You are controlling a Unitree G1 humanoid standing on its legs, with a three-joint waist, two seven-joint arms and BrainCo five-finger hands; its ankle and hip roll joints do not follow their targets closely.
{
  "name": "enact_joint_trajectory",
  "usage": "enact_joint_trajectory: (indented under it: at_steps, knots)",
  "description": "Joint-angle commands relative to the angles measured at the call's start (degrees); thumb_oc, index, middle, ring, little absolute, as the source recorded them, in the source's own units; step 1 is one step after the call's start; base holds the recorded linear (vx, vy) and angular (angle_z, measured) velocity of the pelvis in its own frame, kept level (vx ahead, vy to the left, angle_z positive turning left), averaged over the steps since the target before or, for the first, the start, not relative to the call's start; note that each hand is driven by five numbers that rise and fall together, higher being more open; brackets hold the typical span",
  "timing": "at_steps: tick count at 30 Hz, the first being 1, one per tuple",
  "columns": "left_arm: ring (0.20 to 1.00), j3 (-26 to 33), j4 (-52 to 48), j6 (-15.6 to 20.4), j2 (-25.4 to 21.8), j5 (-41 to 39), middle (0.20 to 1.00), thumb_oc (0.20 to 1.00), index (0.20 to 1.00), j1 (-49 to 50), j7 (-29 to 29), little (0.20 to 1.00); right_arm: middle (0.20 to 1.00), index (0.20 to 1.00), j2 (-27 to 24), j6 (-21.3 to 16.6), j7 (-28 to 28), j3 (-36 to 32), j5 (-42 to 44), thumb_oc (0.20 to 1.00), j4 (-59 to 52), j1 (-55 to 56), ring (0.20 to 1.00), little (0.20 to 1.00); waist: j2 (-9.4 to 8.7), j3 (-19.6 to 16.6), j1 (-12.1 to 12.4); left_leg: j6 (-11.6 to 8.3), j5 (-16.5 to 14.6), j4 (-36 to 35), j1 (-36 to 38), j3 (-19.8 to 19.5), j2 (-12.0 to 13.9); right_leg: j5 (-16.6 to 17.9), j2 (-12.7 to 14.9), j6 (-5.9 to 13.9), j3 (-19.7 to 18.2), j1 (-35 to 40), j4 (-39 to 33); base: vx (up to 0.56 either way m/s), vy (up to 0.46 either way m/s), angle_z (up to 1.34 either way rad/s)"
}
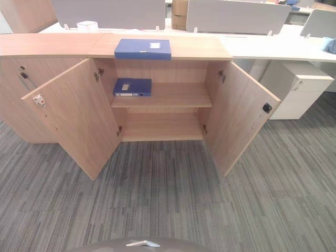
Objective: Put the empty folder in the office cabinet
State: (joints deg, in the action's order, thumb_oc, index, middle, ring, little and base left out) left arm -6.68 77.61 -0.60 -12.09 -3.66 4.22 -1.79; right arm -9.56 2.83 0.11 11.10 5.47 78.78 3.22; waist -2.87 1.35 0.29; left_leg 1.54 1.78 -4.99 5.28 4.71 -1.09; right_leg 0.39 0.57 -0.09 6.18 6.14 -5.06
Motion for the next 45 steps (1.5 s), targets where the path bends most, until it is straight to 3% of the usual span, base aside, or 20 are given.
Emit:
enact_joint_trajectory:
  at_steps: [1,18,19,21,24,25,26,27,30,34,38,39,40,42,44,45]
  knots:
    - [1.0,0.44,3.35,0.21,0.86,-0.6,1.0,1.0,1.0,-3.73,0.13,1.0,1.0,1.0,-1.39,0.11,0.2,2.16,-1.32,1.0,0.78,-3.37,1.0,1.0,0.72,1.74,-0.63,-3.92,-6.06,-0.01,2.59,1.23,3.4,-1.64,3.04,5.33,0.84,1.35,0.06,0.01,-0.056,0.0]
    - [1.0,1.13,2.63,0.52,-0.76,-2.87,1.0,1.0,1.0,-4.84,0.42,1.0,1.0,1.0,-3.51,0.13,0.07,1.98,-1.02,1.0,-0.86,-4.62,1.0,1.0,1.18,4.2,-0.3,-5.2,-4.02,-0.01,1.12,0.37,5.62,-4.13,1.23,3.63,1.38,-1.59,3.66,0.03,-0.07,0.03]
    - [1.0,1.22,2.39,0.57,-1.08,-3.63,1.0,1.0,1.0,-5.1,0.24,1.0,1.0,1.0,-3.82,-0.06,0.06,2.09,-1.15,1.0,-0.7,-5.1,1.0,1.0,0.63,5.42,0.17,-5.25,-5.17,6.16,-1.81,0.4,5.84,-4.75,1.38,2.93,1.09,-1.79,4.52,0.0,-0.08,0.07]
    - [1.0,1.18,2.23,0.69,-1.06,-3.94,1.0,1.0,1.0,-5.41,0.27,1.0,1.0,1.0,-3.99,-0.18,0.05,2.16,-1.21,1.0,-0.67,-5.48,1.0,1.0,0.33,6.14,0.38,-5.06,-5.97,9.99,-4.03,0.3,5.61,-4.93,1.52,2.64,1.14,-1.87,4.68,-0.04,-0.064,0.03]
    - [1.0,0.92,1.93,0.85,-0.8,-4.96,1.0,1.0,1.0,-6.39,0.85,1.0,1.0,1.0,-5.26,0.0,-0.35,1.97,-1.62,1.0,-0.12,-6.48,1.0,1.0,-0.1,7.49,1.08,-4.37,-4.65,14.99,-11.52,0.24,5.04,-5.48,2.33,2.35,2.41,-1.31,4.24,-0.01,-0.022,0.1]
    - [1.0,0.92,1.93,0.85,-0.8,-4.96,1.0,1.0,1.0,-6.39,0.85,1.0,1.0,1.0,-5.26,0.0,-0.35,1.97,-1.62,1.0,-0.12,-6.48,1.0,1.0,-0.1,7.49,1.08,-4.37,-4.65,14.99,-11.52,0.24,5.04,-5.48,2.33,2.35,2.41,-1.31,4.24,0.14,0.027,0.04]
    - [1.0,0.56,2.11,0.85,-0.57,-4.46,1.0,1.0,1.0,-6.14,0.77,1.0,1.0,1.0,-5.64,0.19,-0.47,1.82,-1.92,1.0,0.45,-6.68,1.0,1.0,-0.03,7.15,1.77,-4.21,-2.15,13.75,-15.86,1.08,4.59,-5.72,2.2,2.58,2.73,-0.25,3.56,0.23,0.07,0.14]
    - [1.0,0.32,2.37,0.8,-0.31,-3.77,1.0,1.0,1.0,-5.18,0.72,1.0,1.0,1.0,-5.81,0.11,-0.58,1.69,-1.91,1.0,0.7,-6.93,1.0,1.0,0.71,7.27,3.07,-4.96,2.74,9.69,-19.43,1.38,4.17,-6.43,1.59,2.83,2.31,1.46,2.51,0.28,0.097,0.25]
    - [1.0,0.71,2.58,0.82,-0.58,-3.96,1.0,1.0,1.0,-4.71,0.74,1.0,1.0,1.0,-6.09,0.02,-0.82,1.24,-2.09,1.0,1.26,-7.44,1.0,1.0,1.89,7.12,4.78,-5.66,5.37,3.32,-21.44,1.19,3.65,-7.57,1.07,3.16,0.65,4.06,1.56,0.2,0.095,0.13]
    - [1.0,1.45,3.45,0.69,-0.49,-3.59,1.0,1.0,1.0,-3.51,0.51,1.0,1.0,1.0,-5.66,0.21,-0.53,0.61,-2.89,1.0,2.16,-6.76,1.0,1.0,2.77,5.15,5.32,-5.46,7.51,1.28,-19.35,0.79,3.71,-8.65,1.28,3.86,-0.7,6.96,0.88,0.25,0.135,-0.44]
    - [1.0,1.55,3.59,0.5,-0.39,-3.38,1.0,1.0,1.0,-3.22,0.54,1.0,1.0,1.0,-5.52,0.38,-0.51,0.41,-2.96,1.0,2.36,-6.5,1.0,1.0,2.83,4.42,5.4,-5.01,7.52,1.25,-18.87,0.88,3.29,-8.97,1.93,4.14,-0.92,7.19,0.85,0.2,0.143,-0.36]
    - [1.0,1.86,4.17,0.43,-0.44,-2.75,1.0,1.0,1.0,-2.81,0.73,1.0,1.0,1.0,-4.41,0.6,0.42,-0.08,-3.01,1.0,2.88,-5.67,1.0,1.0,2.38,1.71,5.07,-2.65,5.04,1.06,-15.23,1.28,0.0,-10.23,6.43,6.74,-2.08,7.01,6.11,0.5,0.388,-0.04]
    - [1.0,1.86,4.17,0.43,-0.44,-2.75,1.0,1.0,1.0,-2.81,0.73,1.0,1.0,1.0,-4.41,0.6,0.42,-0.08,-3.01,1.0,2.88,-5.67,1.0,1.0,2.38,1.71,5.07,-2.65,5.04,1.06,-15.23,1.28,0.0,-10.23,6.43,6.74,-2.08,7.01,6.11,0.64,0.562,-0.08]
    - [1.0,2.1,4.3,0.26,-0.51,-3.4,1.0,1.0,1.0,-3.82,0.69,1.0,1.0,1.0,-4.35,0.61,0.51,-0.73,-2.92,1.0,2.64,-6.14,1.0,1.0,2.79,2.71,4.61,-0.15,2.33,0.75,-11.31,1.98,-2.76,-3.97,10.58,8.47,-2.0,0.48,21.84,0.2,0.31,-0.28]
    - [1.0,1.8,3.84,0.21,-0.78,-4.26,1.0,1.0,1.0,-5.0,1.04,1.0,1.0,1.0,-4.76,0.64,0.15,-1.1,-2.06,1.0,1.57,-6.93,1.0,1.0,3.68,4.23,3.59,1.06,0.63,-0.01,-8.14,1.99,-3.84,3.57,12.96,6.95,0.05,-4.85,31.77,0.12,0.27,-0.69]
    - [1.0,1.72,3.68,0.14,-0.91,-4.74,1.0,1.0,1.0,-5.36,0.98,1.0,1.0,1.0,-4.69,0.59,-0.03,-1.15,-1.76,1.0,1.11,-7.08,1.0,1.0,4.21,4.82,3.1,1.36,-0.33,-0.01,-6.93,1.87,-3.81,4.54,14.23,6.24,1.83,-7.16,35.66,0.15,0.222,-0.28]
